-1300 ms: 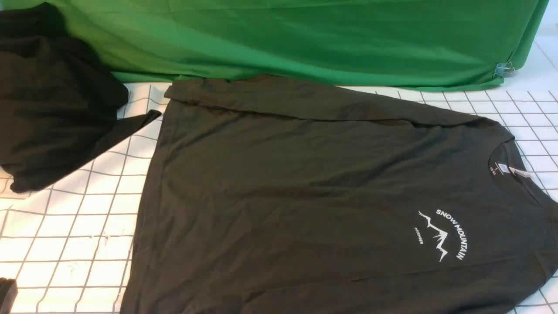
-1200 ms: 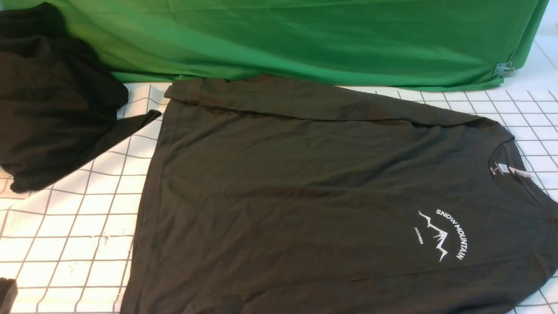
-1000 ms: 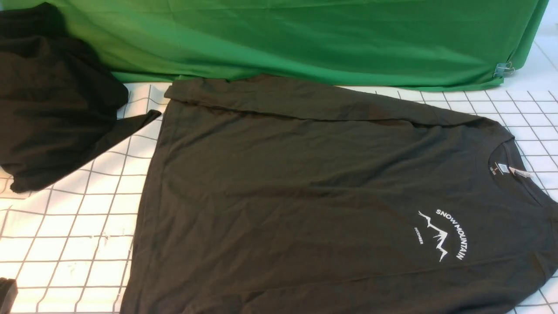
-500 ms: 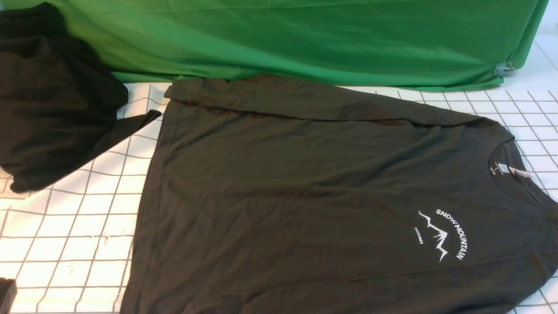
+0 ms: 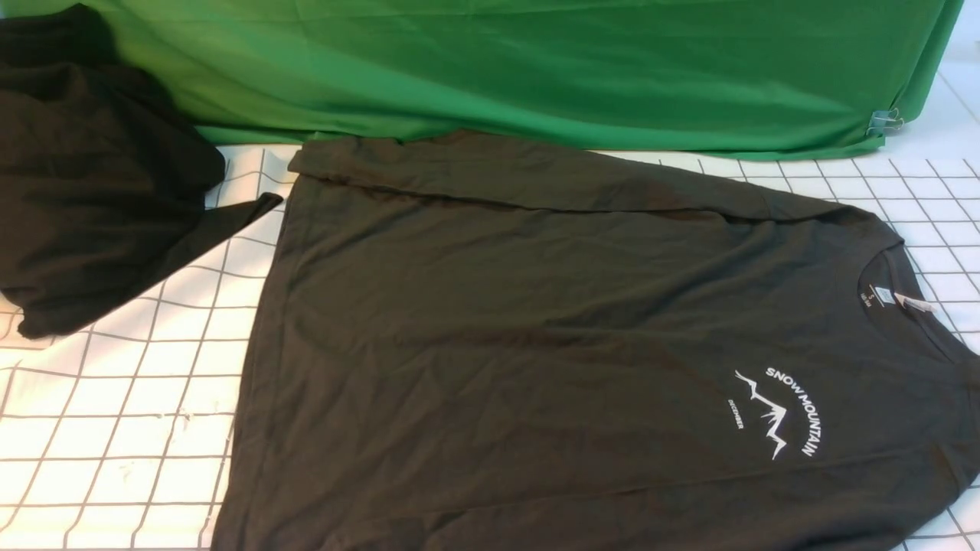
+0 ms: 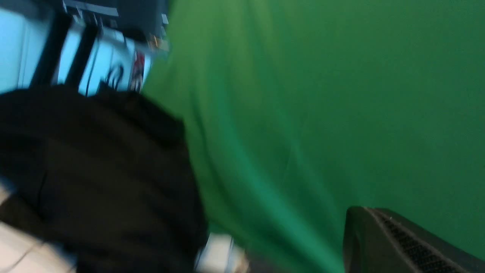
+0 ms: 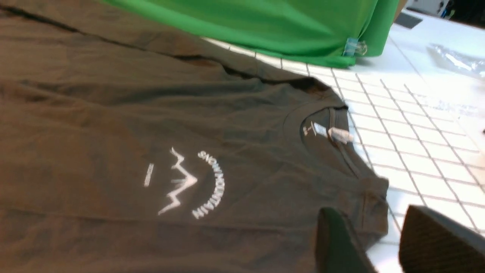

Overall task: Fold a long-sleeved shirt over a white checkered tablecloth.
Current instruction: 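Grasp the left edge of the dark T-shirt lying flat on the table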

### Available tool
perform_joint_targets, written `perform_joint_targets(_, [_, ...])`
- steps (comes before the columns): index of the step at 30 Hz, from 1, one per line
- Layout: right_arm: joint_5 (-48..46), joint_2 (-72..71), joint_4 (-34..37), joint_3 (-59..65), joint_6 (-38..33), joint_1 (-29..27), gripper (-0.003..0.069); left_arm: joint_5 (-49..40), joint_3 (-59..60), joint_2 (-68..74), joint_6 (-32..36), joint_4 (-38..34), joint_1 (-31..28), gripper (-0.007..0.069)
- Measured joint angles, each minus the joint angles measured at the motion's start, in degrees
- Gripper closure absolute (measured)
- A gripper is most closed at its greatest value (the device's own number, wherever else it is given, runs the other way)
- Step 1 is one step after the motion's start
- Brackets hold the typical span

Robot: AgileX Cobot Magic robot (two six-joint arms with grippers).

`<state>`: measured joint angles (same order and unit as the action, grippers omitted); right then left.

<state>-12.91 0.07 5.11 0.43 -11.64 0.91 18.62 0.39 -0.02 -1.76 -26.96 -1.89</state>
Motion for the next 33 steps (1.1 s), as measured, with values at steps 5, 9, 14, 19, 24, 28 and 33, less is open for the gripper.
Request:
perform_joint_targets(5, [3.5,0.0,5.6,0.0,7.1,0.0,0.0417,10.2,-4.9,-0.1,-17.7,4.9,0.0,0.0621])
perform_joint_targets(9, [14.7,0.0,9.7,0.0,23.2,0.1,0.0417,-14.3,-26.4,6.9,-22.1,15.1,0.0,0.0621])
perform_joint_targets(14, [23.6,0.0,10.4,0.0,31.5,0.1,0.0417,-53.0,-49.2,27.8,-13.7,18.9,0.0,0.0621])
perform_joint_targets(19, [28.0,0.0,10.6,0.0,32.9,0.1,0.0417,-77.2,-56.1,49.9,0.2,14.1,0.0,0.0621])
perform_joint_targets(24, [23.7,0.0,10.2,-1.7,33.8,0.8,0.0483,-78.4,-50.5,59.5,5.4,9.9,1.2,0.0624])
perform_joint_targets(28, [2.6,7.7,7.9,-17.1,24.1,5.5,0.0637,-74.6,-42.2,61.8,4.5,11.8,9.9,0.0629])
perform_joint_targets(33, [-19.2,26.9,7.3,-35.2,13.6,11.2,0.0650,-72.6,-38.3,63.3,-2.5,16.5,21.8,0.0629])
